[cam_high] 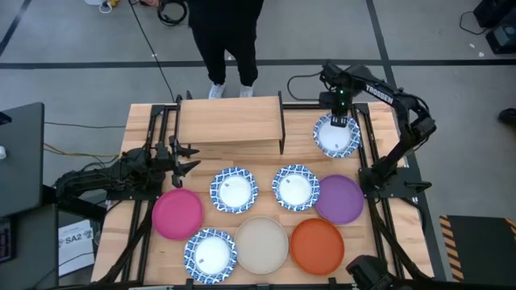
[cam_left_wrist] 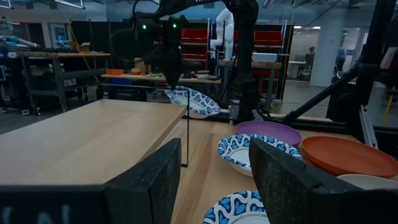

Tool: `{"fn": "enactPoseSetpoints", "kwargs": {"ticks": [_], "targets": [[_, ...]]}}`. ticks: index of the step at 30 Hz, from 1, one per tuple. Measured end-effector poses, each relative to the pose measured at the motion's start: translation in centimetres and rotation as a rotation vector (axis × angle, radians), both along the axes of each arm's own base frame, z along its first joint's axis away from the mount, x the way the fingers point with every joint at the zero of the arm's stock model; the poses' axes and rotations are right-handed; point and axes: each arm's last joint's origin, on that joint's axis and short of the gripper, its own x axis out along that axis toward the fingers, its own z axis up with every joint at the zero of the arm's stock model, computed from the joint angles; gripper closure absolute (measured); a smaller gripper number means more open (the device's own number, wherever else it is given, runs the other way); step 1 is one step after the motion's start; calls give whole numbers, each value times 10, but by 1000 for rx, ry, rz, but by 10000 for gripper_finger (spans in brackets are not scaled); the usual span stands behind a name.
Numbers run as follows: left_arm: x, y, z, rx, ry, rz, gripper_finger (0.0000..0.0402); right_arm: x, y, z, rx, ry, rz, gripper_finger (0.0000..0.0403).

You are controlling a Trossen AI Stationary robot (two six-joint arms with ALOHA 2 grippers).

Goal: Place and stack plates onto a shelf
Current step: Put the top right white patterned bowl on the shelf

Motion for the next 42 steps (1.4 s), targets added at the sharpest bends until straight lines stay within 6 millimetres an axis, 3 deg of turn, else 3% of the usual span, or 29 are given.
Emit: {"fn": "enactPoseSetpoints", "kwargs": {"ticks": [13,26,34,42], "targets": [[0,0,0,0,1,0,205,7,7,51,-40,-36,-7,391],[0,0,0,0,0,0,205,23,29,102,-71,-169,-35,391],[0,0,0,0,0,0,205,41,49,120,-45,-300,37,391],[0,0,0,0,0,0,205,63,60,127,-36,-464,-6,391]]}}
